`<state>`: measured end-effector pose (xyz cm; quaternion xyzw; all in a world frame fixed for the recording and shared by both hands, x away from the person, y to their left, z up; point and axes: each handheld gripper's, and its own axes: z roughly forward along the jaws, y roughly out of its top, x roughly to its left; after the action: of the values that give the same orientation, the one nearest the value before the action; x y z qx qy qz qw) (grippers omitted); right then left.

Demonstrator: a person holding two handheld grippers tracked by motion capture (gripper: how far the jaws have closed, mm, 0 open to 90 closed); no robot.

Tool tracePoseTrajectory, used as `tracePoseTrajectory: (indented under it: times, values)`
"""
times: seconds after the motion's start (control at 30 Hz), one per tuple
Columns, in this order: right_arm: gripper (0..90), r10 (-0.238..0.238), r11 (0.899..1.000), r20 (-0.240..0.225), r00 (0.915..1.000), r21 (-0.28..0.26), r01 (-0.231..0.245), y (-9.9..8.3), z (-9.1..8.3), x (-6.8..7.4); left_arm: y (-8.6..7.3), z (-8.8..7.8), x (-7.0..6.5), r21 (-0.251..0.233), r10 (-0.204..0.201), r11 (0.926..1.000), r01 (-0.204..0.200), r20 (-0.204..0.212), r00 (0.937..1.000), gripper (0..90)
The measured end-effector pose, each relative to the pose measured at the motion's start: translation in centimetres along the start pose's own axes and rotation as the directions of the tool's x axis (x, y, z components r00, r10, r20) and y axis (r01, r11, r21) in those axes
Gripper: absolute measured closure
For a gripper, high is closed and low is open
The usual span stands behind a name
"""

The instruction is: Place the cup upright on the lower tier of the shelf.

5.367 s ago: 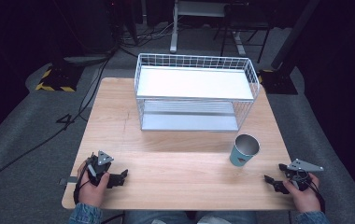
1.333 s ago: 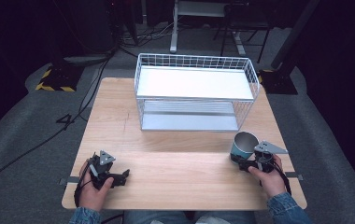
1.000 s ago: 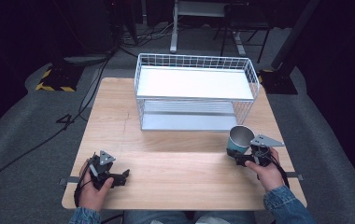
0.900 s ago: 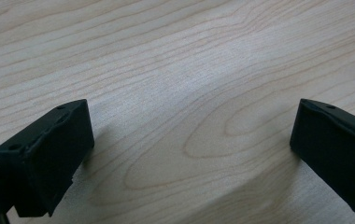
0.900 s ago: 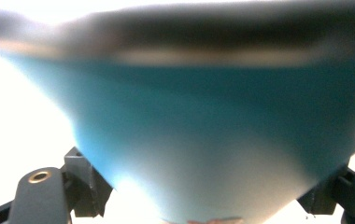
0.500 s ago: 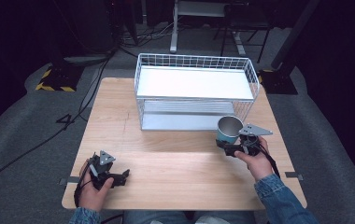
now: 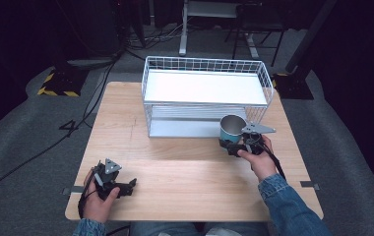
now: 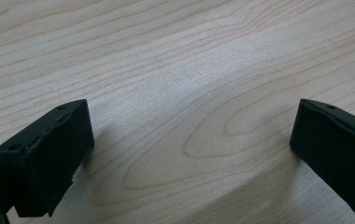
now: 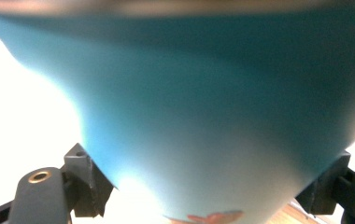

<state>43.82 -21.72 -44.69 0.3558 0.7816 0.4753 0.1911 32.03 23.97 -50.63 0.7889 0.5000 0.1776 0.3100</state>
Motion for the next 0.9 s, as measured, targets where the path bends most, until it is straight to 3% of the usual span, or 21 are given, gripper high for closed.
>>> tracePoseTrajectory:
  times: [0.37, 0.47, 0.63, 0.9]
  values:
    - [21.8, 0.046, 0.999, 0.004, 0.9989, -0.024, -0.046, 0.3, 2.5, -0.4, 0.0, 0.0, 0.0, 0.001, 0.000, 1.0000, 0.000, 0.000, 1.0000, 0.2]
    - [21.8, 0.042, 0.999, 0.029, 0.9987, -0.015, -0.041, 0.6, 3.1, -0.4, 0.0, 0.0, 0.0, 0.001, 0.000, 1.0000, 0.000, 0.000, 1.0000, 0.2]
    - [21.8, 0.018, 1.000, 0.036, 0.9992, -0.018, -0.017, 1.2, 4.2, -0.4, 0.0, 0.0, 0.0, 0.000, 0.000, 1.0000, 0.000, 0.000, 1.0000, 0.2]
    - [21.8, 0.023, 0.999, 0.040, 0.9989, -0.025, -0.022, 1.7, 6.1, -0.3, 0.0, 0.0, 0.0, 0.000, 0.000, 1.0000, 0.000, 0.000, 1.0000, 0.1]
